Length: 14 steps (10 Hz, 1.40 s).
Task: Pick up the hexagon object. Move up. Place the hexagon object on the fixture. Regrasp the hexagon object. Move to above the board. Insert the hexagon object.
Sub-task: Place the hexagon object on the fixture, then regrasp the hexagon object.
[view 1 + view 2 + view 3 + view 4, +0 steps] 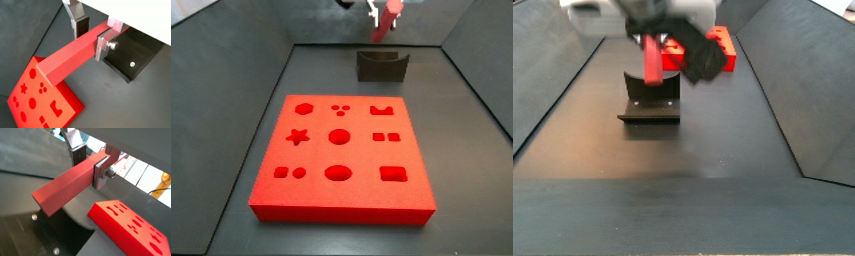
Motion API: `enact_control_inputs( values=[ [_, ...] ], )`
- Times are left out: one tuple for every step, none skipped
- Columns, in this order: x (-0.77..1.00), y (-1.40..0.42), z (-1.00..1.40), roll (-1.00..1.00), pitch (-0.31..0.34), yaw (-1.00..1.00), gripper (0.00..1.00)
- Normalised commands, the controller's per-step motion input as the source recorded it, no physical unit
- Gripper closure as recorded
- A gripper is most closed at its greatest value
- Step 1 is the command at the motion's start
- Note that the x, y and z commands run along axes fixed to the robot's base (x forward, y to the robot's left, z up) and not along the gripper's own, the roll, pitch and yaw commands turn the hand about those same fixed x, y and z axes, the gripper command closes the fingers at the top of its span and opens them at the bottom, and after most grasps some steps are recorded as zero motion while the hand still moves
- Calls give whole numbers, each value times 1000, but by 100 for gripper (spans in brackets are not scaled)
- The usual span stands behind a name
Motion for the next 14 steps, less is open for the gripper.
enact_control_inputs(
  values=[
    [169,144,-1000,-388,116,-169,100],
    [180,133,-1000,-227,76,-177,100],
    [181,136,-1000,-184,41,-176,100],
    [171,131,-935,-176,23,-172,100],
    [138,100,-679,-168,-2,-154,100],
    [109,74,-449,-161,-23,-131,100],
    [88,91,-330,-133,-40,-111,100],
    [68,109,-314,-118,-53,-98,100],
    [66,106,-316,-118,-52,-83,100],
    [65,104,-317,-118,-52,-64,100],
    [0,0,0,0,0,0,0],
    [0,0,1000,18,35,-34,0],
    [-11,5,1000,26,42,-27,0],
    [-26,5,1000,36,46,-19,0]
  ],
)
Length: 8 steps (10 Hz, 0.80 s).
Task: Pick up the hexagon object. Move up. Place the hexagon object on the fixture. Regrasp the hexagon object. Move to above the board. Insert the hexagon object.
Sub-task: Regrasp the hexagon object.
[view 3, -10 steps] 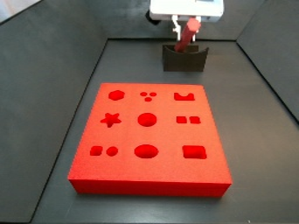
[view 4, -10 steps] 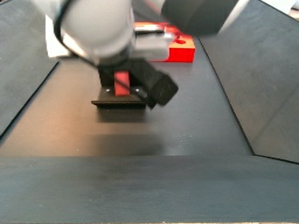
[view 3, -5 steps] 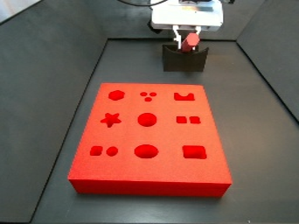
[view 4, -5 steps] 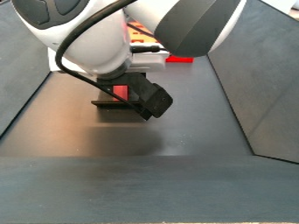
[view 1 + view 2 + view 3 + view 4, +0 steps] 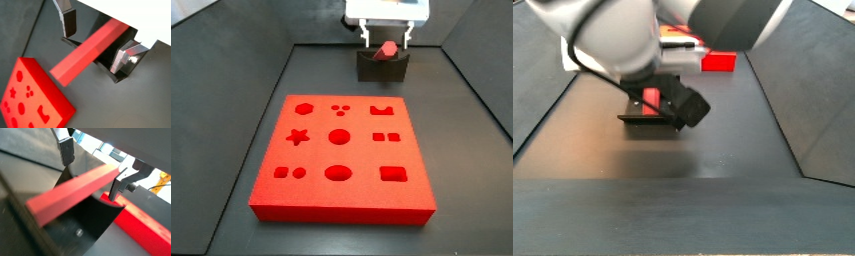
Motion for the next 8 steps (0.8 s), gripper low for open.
enact_control_inputs(
  values=[
    [-27,2,1000,46,46,-19,0],
    [-31,0,1000,55,52,-17,0],
    [-34,5,872,55,58,-19,0],
    [-30,4,691,51,63,-20,0],
    [-28,5,511,46,59,-23,0],
    [-29,6,327,41,55,-29,0],
    [-1,-1000,938,1000,60,20,0],
    [5,-1000,894,1000,59,21,0]
  ],
)
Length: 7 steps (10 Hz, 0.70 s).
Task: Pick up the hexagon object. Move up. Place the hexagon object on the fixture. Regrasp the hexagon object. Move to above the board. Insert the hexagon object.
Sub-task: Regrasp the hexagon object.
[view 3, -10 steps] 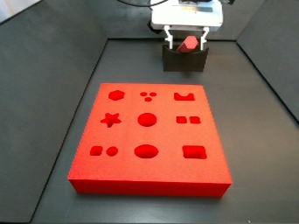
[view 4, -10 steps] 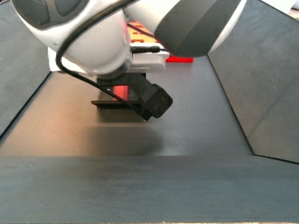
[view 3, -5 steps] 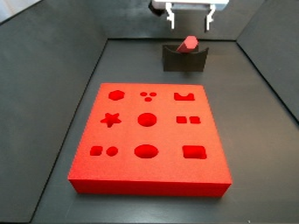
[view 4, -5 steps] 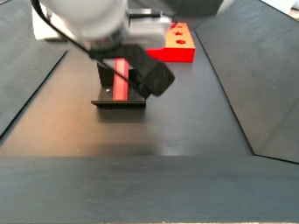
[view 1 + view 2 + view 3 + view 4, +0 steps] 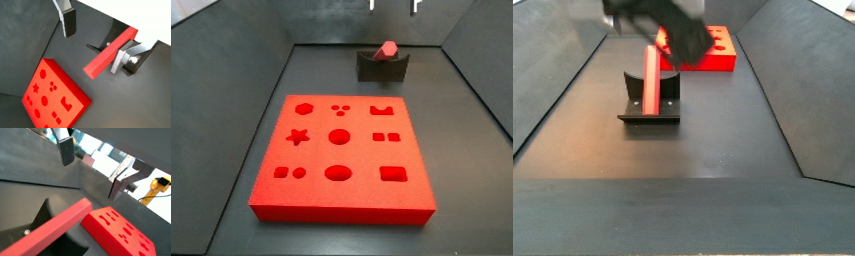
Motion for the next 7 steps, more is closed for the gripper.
enact_control_inputs(
  values=[
    [-20,-1000,879,1000,51,20,0],
    [-61,-1000,839,1000,44,19,0],
    [-74,-914,702,1000,39,18,0],
    [-58,-671,402,1000,35,18,0],
    [-30,-410,102,1000,33,18,0],
    [-15,-278,36,1000,32,18,0],
    [-21,-44,53,1000,31,18,0]
  ],
)
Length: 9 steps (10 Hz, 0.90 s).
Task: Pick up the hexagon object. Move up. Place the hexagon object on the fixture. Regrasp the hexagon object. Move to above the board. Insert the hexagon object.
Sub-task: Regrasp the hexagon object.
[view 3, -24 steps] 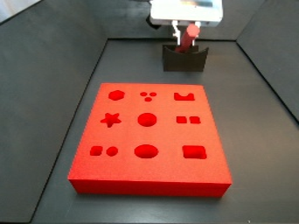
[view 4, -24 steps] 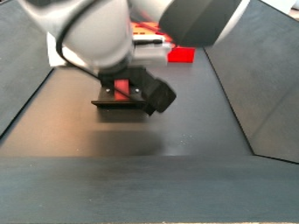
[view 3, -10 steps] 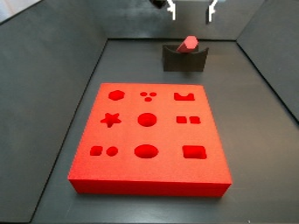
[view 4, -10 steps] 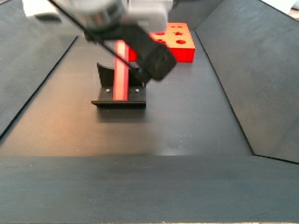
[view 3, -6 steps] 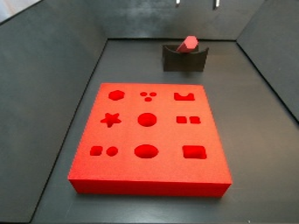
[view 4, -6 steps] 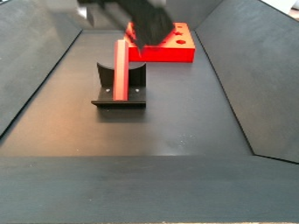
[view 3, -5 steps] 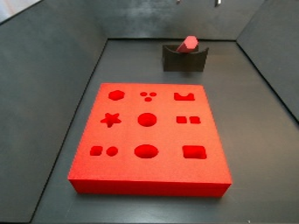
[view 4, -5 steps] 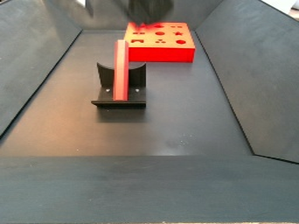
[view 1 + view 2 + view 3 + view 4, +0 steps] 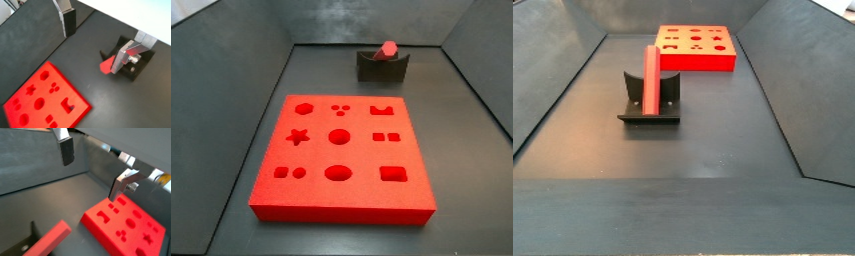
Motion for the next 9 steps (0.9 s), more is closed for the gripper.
enact_control_inputs(
  values=[
    [-21,-23,39,1000,28,18,0],
    [-12,-47,15,1000,25,19,0],
    [-11,-32,15,1000,22,19,0],
    [-6,-21,13,1000,20,20,0],
    [-2,-22,12,1000,18,21,0],
    [1,-22,13,1000,17,22,0],
    [2,-19,14,1000,19,24,0],
    [3,-17,12,1000,27,25,0],
    [11,-21,10,1000,33,28,0]
  ],
)
